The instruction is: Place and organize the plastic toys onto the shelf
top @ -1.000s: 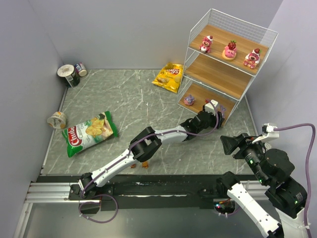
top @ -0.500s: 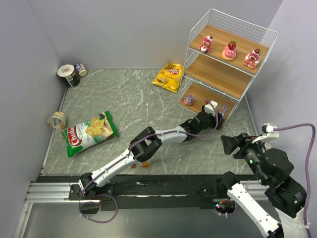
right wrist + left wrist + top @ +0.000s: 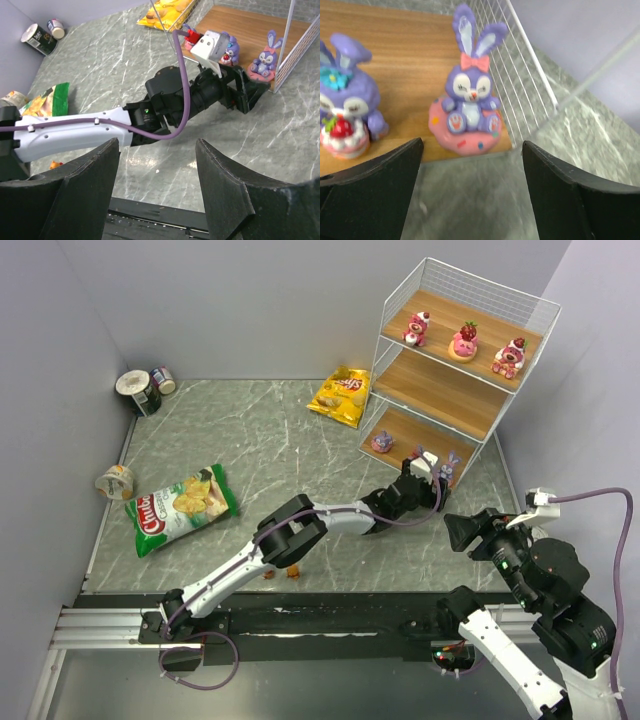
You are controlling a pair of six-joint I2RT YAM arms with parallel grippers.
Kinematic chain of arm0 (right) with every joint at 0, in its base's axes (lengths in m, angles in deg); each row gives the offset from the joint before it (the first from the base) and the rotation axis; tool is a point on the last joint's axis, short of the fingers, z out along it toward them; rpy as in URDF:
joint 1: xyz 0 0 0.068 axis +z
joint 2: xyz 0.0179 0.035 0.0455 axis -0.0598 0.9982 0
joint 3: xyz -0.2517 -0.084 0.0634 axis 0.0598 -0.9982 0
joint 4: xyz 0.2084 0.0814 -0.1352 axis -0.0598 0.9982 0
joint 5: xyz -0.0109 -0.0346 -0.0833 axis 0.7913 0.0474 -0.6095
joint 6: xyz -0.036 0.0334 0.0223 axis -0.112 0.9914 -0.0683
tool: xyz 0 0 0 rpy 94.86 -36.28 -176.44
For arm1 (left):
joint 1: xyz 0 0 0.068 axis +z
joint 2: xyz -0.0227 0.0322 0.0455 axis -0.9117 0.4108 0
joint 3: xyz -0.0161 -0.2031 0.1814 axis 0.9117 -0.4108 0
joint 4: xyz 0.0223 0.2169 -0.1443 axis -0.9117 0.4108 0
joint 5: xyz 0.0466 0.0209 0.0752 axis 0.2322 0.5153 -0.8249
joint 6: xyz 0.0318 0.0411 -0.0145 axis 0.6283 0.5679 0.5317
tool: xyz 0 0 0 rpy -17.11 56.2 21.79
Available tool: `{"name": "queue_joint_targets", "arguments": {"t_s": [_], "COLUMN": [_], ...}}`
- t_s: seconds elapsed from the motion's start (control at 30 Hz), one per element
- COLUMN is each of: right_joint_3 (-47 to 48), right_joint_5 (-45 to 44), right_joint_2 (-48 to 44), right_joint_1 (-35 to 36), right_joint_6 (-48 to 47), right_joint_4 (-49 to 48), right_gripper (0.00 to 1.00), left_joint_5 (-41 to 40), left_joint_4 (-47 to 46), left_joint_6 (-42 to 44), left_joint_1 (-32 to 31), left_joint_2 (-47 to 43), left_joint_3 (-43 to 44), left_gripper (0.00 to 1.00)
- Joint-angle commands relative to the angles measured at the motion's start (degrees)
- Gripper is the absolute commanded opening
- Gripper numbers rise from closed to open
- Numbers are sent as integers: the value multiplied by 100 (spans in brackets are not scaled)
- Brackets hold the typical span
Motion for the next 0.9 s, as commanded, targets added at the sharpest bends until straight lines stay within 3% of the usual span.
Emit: {"name": "queue_joint_targets", "arguments": {"t_s": [0.0, 0.27, 0.43, 0.57, 0.7, 0.87], "right_joint_3": [54, 546, 1591, 2286, 2322, 2164], "right_joint_5": [-44, 238, 194, 141, 27, 35], "right_joint_2": [-47, 14, 278, 489, 428, 296], "right_joint_1": [19, 19, 19, 27, 19, 19], "right_joint_6": [36, 115, 10, 1, 142, 282], "right_joint_4": [43, 35, -334, -711, -1204, -1433], "right_gripper": [70, 70, 70, 70, 70, 72], "left_joint_5": [-347, -1463, -2489, -3202, -3722, -3872], "left_joint_4": [-267, -1355, -1306, -235, 1493, 2824], "left_joint_6": [80, 80, -139, -525, -1333, -2230], "left_joint_1": [-135, -477, -750, -917, -926, -917], "left_joint_2": [-735, -2545, -3969, -4900, -5980, -6729], "left_joint_3": [-521, -3183, -4641, -5118, -5505, -5795], "left_gripper": [87, 91, 93, 95, 98, 99]}}
